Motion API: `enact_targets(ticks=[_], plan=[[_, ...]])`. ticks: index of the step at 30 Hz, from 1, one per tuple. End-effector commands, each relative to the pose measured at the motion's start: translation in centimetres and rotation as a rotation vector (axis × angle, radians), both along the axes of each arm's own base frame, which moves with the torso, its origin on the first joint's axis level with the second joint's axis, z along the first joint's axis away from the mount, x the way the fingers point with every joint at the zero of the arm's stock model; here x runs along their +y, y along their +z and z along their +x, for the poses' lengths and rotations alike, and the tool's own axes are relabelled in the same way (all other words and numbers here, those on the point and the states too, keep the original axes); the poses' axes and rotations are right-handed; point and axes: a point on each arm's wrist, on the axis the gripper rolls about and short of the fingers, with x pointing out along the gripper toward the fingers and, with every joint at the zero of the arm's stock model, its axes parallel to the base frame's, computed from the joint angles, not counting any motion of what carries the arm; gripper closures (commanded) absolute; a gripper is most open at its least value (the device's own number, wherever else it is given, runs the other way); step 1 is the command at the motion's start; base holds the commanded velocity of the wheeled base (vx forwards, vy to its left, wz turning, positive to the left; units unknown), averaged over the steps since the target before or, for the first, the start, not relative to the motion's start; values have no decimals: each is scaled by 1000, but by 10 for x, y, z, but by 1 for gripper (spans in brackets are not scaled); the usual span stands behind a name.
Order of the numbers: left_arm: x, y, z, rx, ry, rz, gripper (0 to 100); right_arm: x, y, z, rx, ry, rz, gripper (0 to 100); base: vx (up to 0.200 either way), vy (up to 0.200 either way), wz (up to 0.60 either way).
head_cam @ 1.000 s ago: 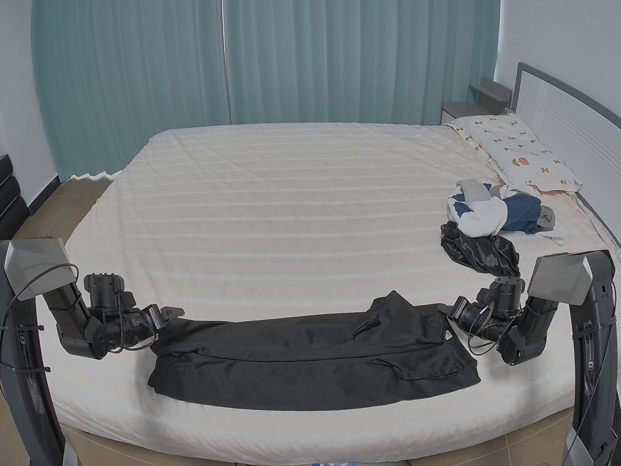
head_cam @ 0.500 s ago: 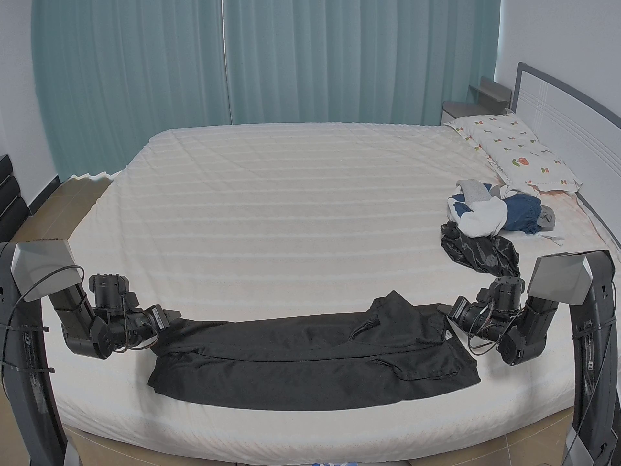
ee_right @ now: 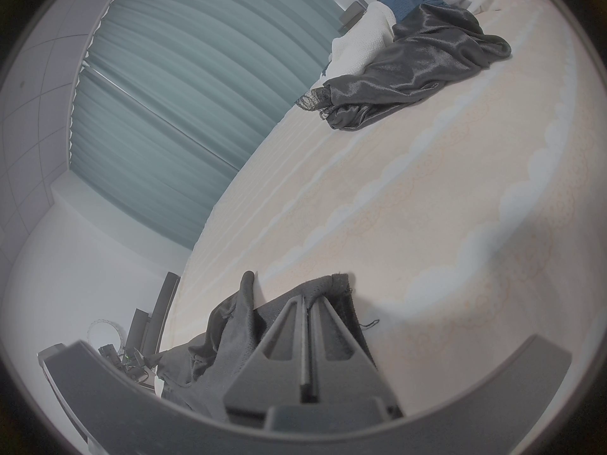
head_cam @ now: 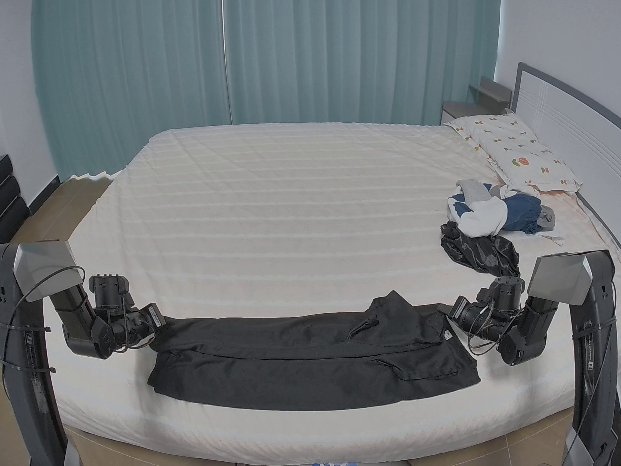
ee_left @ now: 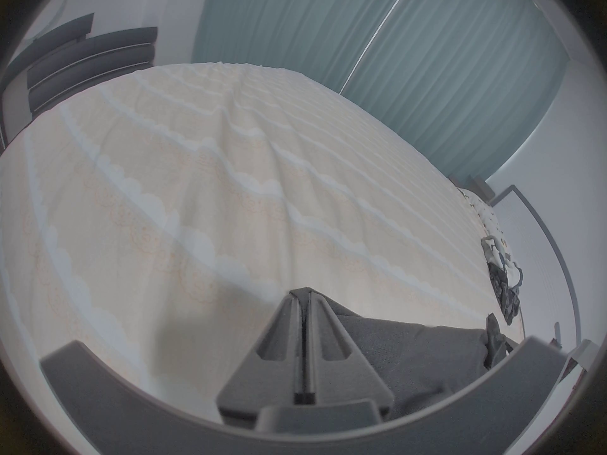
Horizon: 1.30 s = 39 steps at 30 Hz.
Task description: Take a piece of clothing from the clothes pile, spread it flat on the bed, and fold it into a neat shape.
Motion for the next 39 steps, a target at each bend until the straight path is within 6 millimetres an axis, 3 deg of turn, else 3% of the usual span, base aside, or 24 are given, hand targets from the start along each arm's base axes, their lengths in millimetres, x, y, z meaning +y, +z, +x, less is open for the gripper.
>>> enact_targets(ticks=[1, 13, 14, 18, 19, 25, 28, 29, 31, 33, 36, 39], plan=[[2, 0, 2, -5, 23, -20, 100, -1, 0, 0, -3, -3, 1, 100, 0, 0, 0], [6, -3, 2, 2, 41, -28, 100, -3, 3, 3, -12, -14, 13, 100, 0, 0, 0], [6, -3, 3, 2, 41, -28, 0, -3, 3, 3, -10, -15, 15, 100, 0, 0, 0], [6, -4, 2, 5, 39, -28, 0, -3, 1, 3, -6, -15, 13, 100, 0, 0, 0], [6, -4, 2, 5, 39, -28, 0, -3, 1, 3, -6, -15, 13, 0, 0, 0, 0], [7, -3, 2, 2, 43, -31, 0, -6, 9, 2, -48, -27, 16, 0, 0, 0, 0], [9, -4, 1, 4, 51, -34, 0, -11, 23, 1, -105, -67, 5, 0, 0, 0, 0], [11, -4, 1, 3, 57, -38, 0, -11, 40, -5, -139, -81, 1, 0, 0, 0, 0], [12, -3, 1, 2, 69, -52, 0, -5, 53, -9, -156, -68, 3, 0, 0, 0, 0], [12, -2, 1, 2, 81, -66, 0, 4, 61, -11, -173, -44, 5, 0, 0, 0, 0], [12, 0, 2, 0, 101, -105, 0, 38, 85, -19, -179, 41, 10, 0, 0, 0, 0], [12, 0, 2, -9, 102, -116, 0, 67, 90, -25, -102, 120, 5, 0, 0, 0, 0]])
